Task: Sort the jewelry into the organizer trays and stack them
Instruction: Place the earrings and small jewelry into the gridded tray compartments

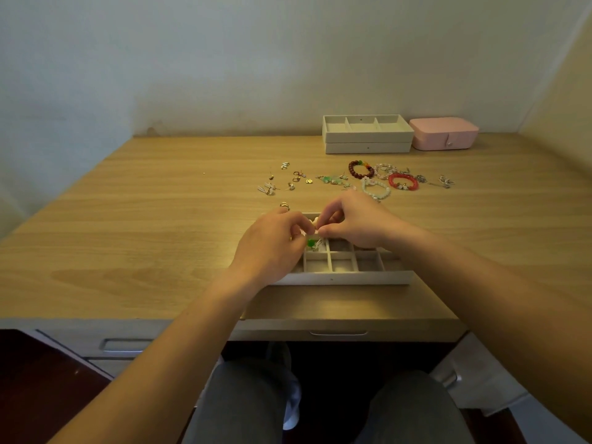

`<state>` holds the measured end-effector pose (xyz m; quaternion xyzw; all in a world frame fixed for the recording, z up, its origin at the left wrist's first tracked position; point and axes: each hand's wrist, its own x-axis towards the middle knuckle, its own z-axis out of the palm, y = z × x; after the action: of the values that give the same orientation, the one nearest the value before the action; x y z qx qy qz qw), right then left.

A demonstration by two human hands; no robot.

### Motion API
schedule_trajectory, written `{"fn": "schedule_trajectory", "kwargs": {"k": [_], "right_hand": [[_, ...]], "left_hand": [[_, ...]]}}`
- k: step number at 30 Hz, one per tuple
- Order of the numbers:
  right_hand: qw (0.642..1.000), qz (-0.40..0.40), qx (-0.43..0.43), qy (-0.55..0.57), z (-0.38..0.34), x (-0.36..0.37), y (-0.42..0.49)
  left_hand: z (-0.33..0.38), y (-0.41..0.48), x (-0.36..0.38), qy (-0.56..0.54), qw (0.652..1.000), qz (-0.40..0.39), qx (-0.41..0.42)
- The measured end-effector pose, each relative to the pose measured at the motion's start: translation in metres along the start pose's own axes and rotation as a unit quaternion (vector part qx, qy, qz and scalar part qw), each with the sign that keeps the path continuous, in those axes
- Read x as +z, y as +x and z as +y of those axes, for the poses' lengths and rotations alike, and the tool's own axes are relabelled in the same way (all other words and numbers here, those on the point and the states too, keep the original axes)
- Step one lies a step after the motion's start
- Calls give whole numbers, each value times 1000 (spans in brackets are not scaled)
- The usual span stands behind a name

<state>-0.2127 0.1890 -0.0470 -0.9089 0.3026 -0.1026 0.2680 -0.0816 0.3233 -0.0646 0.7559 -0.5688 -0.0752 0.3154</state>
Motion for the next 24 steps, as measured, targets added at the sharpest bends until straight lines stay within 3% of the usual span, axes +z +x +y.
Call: {"fn": "schedule_trajectory", "kwargs": {"k": [14, 24], "right_hand": [[997, -66, -34, -35, -3, -5, 2], [997, -59, -16, -49, -8, -2, 3]], "left_hand": [[-9, 2, 1, -24, 1000, 1, 6], [-8, 3, 3, 9, 1000, -2, 19]]}}
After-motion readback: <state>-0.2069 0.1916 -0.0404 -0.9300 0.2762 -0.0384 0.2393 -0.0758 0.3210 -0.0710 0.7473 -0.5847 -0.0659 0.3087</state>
